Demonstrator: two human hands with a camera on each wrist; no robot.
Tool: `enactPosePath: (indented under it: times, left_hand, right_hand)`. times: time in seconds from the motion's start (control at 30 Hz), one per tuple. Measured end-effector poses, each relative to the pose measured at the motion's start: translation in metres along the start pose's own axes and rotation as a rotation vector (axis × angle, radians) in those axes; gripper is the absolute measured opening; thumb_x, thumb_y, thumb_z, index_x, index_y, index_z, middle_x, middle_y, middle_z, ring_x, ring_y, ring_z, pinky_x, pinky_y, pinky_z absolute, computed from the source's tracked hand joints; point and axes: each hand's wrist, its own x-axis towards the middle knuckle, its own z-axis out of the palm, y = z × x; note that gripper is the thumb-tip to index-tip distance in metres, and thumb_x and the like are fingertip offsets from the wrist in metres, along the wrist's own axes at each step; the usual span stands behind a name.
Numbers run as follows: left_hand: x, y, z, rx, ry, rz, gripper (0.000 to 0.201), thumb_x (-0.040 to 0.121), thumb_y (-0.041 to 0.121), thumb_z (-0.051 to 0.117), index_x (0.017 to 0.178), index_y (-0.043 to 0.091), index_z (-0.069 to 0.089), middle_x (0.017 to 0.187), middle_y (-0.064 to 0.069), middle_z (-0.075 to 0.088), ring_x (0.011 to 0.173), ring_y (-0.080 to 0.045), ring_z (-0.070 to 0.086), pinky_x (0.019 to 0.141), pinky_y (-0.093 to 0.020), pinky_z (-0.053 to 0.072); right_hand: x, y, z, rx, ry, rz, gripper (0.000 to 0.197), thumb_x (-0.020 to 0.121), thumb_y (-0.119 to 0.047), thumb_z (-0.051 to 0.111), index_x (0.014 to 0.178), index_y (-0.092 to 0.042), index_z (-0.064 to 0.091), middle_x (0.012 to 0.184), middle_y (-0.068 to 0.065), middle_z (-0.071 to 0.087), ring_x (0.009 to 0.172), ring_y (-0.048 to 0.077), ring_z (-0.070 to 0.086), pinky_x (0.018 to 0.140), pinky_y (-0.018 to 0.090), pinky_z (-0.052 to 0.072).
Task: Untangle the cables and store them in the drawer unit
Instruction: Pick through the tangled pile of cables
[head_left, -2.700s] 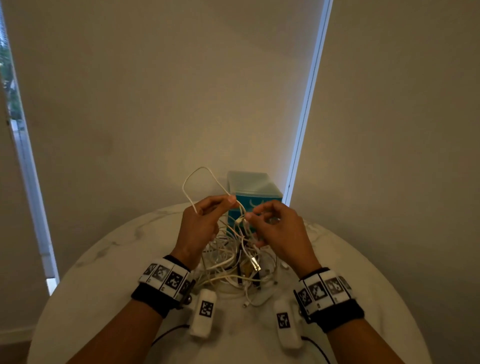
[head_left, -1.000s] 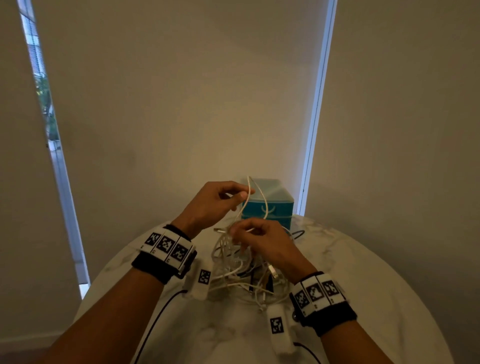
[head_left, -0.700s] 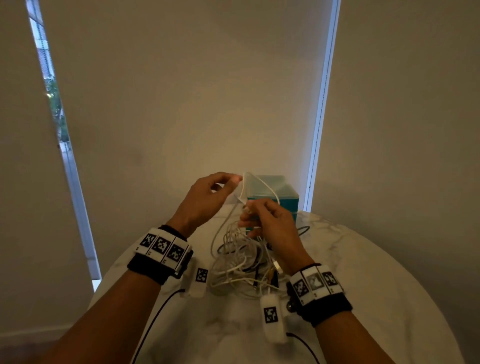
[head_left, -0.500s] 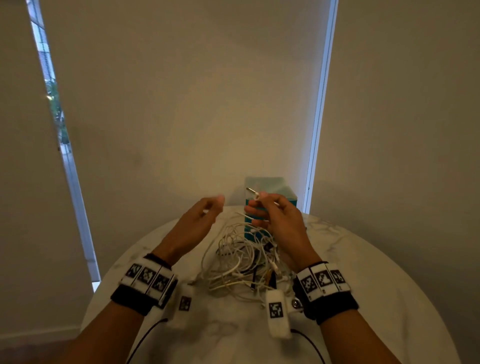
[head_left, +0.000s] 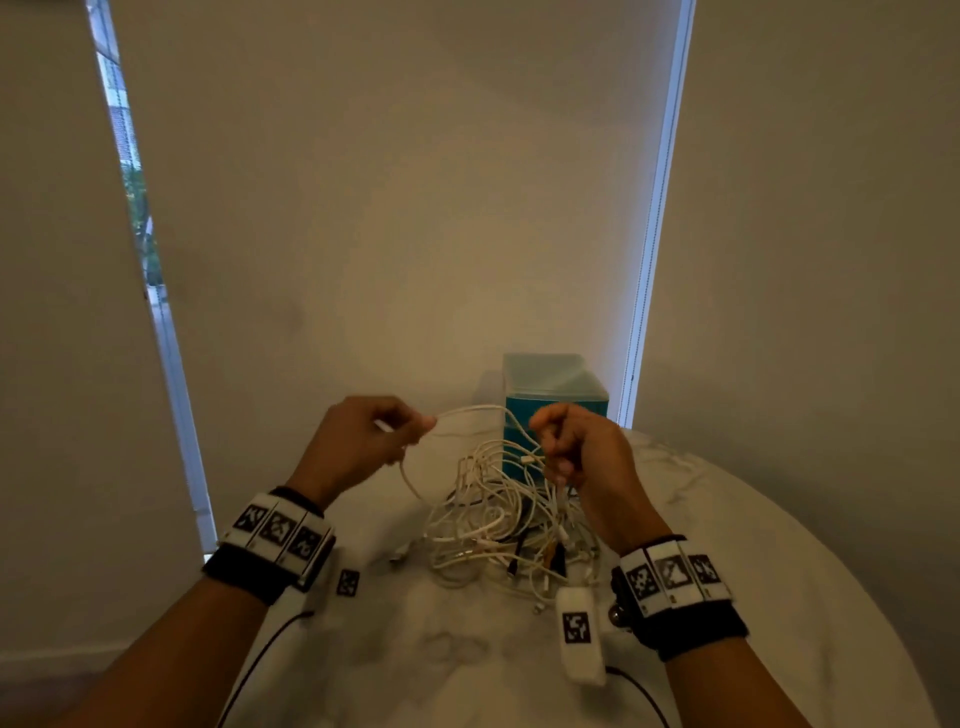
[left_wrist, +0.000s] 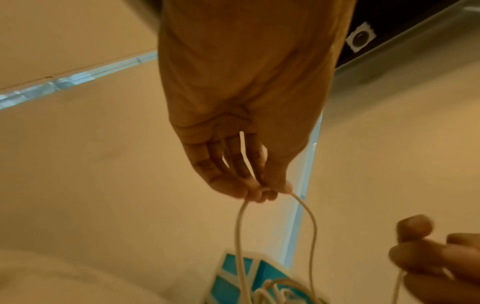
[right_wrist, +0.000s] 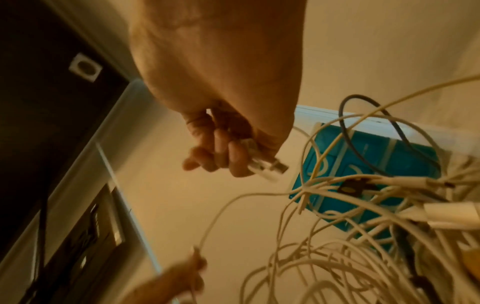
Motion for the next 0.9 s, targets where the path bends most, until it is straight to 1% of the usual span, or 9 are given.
enactPosePath:
  times: [0.07,0.1,0.17,0.23,0.33,0.53,0.63,0.73,0.9]
  left_hand:
    - [0.01,0.024,-0.005,-0.079,0.086,0.064,0.031,0.089,0.056,0.077,0.088,0.025,0.081,0.077,0.006,0.078,0.06,-0.01,0.071,0.063,-0.02,0.056]
    - [0.015,0.038,-0.001,-0.132,0.087,0.097,0.031,0.09,0.055,0.078,0.088,0.024,0.081,0.077,0.004,0.078,0.059,-0.01,0.07,0.063,-0.021,0.056]
    - [0.025,0.068,0.009,-0.222,0.063,0.159,0.03,0.091,0.051,0.079,0.089,0.021,0.081,0.078,0.0,0.078,0.058,-0.011,0.067,0.063,-0.026,0.057]
    - [0.032,0.093,0.015,-0.296,0.056,0.199,0.028,0.092,0.046,0.08,0.091,0.018,0.081,0.08,-0.002,0.078,0.059,-0.012,0.066,0.064,-0.027,0.058]
    - [0.042,0.112,0.014,-0.35,0.043,0.239,0.025,0.096,0.044,0.076,0.098,0.019,0.081,0.085,-0.001,0.078,0.064,-0.011,0.066,0.067,-0.027,0.06]
    - [0.033,0.073,0.046,-0.331,-0.18,0.134,0.041,0.099,0.046,0.069,0.132,0.021,0.066,0.119,0.002,0.071,0.091,-0.019,0.076,0.072,-0.034,0.065]
    - [0.026,0.048,0.073,-0.322,-0.359,0.088,0.047,0.092,0.042,0.078,0.134,0.026,0.064,0.118,-0.001,0.07,0.093,-0.023,0.076,0.072,-0.034,0.064]
    - [0.03,0.037,0.088,-0.293,-0.315,0.087,0.033,0.094,0.039,0.08,0.124,0.03,0.07,0.102,0.0,0.076,0.084,-0.02,0.077,0.069,-0.035,0.063]
    - [0.042,0.029,0.098,-0.01,-0.126,0.11,0.022,0.097,0.046,0.074,0.091,0.026,0.08,0.083,0.007,0.078,0.065,-0.01,0.071,0.075,-0.039,0.062]
  right_hand:
    - [0.0,0.005,0.014,-0.148,-0.081,0.02,0.026,0.09,-0.005,0.05,0.1,-0.004,0.074,0.068,0.004,0.058,0.046,0.012,0.038,0.043,0.024,0.027]
    - [-0.001,0.008,0.019,-0.238,-0.08,-0.005,0.022,0.097,-0.012,0.057,0.105,-0.011,0.077,0.073,0.003,0.064,0.05,0.015,0.047,0.044,0.027,0.034]
    - [-0.002,0.014,0.03,-0.454,-0.087,-0.086,0.014,0.097,-0.034,0.074,0.108,-0.027,0.078,0.083,-0.003,0.072,0.068,0.02,0.068,0.06,0.028,0.054]
    - [0.001,0.023,0.036,-0.648,-0.106,-0.145,0.024,0.092,-0.05,0.078,0.106,-0.031,0.077,0.088,-0.007,0.075,0.079,0.011,0.072,0.069,0.021,0.057]
    - [0.009,0.026,0.032,-0.773,0.024,-0.244,0.02,0.097,-0.045,0.073,0.103,-0.027,0.079,0.091,-0.011,0.075,0.085,0.003,0.069,0.077,0.025,0.056]
    - [0.022,0.005,-0.002,-0.627,0.241,-0.343,0.024,0.104,-0.044,0.063,0.095,-0.032,0.082,0.098,-0.017,0.078,0.092,0.0,0.069,0.084,0.03,0.058]
    - [0.028,-0.005,-0.007,-0.496,0.293,-0.357,0.029,0.108,-0.043,0.057,0.092,-0.032,0.079,0.094,-0.014,0.077,0.085,0.01,0.07,0.081,0.041,0.062]
    - [0.024,-0.016,-0.006,-0.346,0.275,-0.399,0.026,0.11,-0.042,0.055,0.104,-0.03,0.078,0.09,-0.003,0.074,0.068,0.012,0.064,0.064,0.03,0.055]
    - [0.016,-0.001,-0.006,-0.141,0.255,-0.28,0.021,0.106,-0.036,0.064,0.119,-0.02,0.071,0.103,0.001,0.073,0.078,0.012,0.068,0.052,0.022,0.049]
